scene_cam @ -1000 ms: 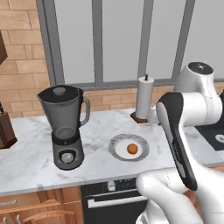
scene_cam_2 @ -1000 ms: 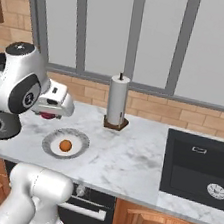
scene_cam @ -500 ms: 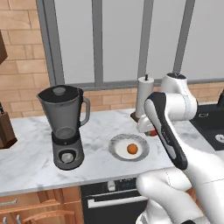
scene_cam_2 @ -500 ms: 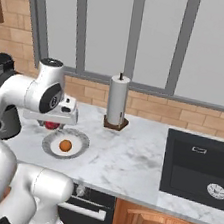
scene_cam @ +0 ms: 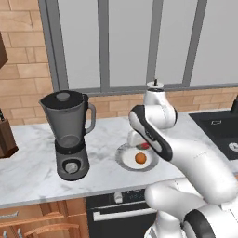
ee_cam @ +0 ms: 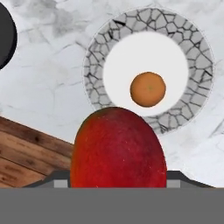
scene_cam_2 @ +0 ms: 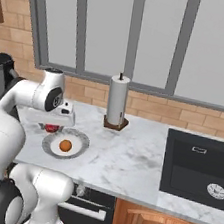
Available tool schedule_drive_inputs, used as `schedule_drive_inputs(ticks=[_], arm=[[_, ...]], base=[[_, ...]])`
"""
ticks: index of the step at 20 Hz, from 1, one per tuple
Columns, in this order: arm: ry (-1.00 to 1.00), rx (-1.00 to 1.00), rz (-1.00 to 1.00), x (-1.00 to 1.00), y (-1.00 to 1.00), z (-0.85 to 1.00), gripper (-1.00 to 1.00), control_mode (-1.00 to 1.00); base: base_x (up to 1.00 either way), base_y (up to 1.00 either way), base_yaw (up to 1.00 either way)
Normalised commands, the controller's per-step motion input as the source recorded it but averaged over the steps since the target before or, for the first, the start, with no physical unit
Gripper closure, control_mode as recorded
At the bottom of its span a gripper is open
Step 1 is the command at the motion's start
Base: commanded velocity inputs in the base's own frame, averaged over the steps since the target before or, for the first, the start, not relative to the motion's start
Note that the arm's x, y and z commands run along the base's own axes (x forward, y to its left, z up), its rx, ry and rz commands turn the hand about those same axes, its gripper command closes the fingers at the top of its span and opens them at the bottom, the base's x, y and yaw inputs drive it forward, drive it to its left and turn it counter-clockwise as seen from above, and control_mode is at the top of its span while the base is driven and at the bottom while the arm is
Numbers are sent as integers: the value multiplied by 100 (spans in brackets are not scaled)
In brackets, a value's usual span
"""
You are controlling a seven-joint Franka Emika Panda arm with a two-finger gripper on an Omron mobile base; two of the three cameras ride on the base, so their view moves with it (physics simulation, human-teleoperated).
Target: Pick the tangerine and mango from the fridge and place them on the plate next to the blender to make a fruit smoothie.
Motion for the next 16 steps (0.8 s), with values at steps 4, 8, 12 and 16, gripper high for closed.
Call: schedule_drive_inputs(ticks=[4,8,12,16], arm=[[7,0,5,46,21,-49,100,-100],[1,-2,5,41,4,-71,100,-100],[0,-3,2,53,0,-58,100,-100],[0,-1,0,58,9,-43,100,-100]], base=[[0,0,0],[0,0,0],[0,0,0],[0,0,0]])
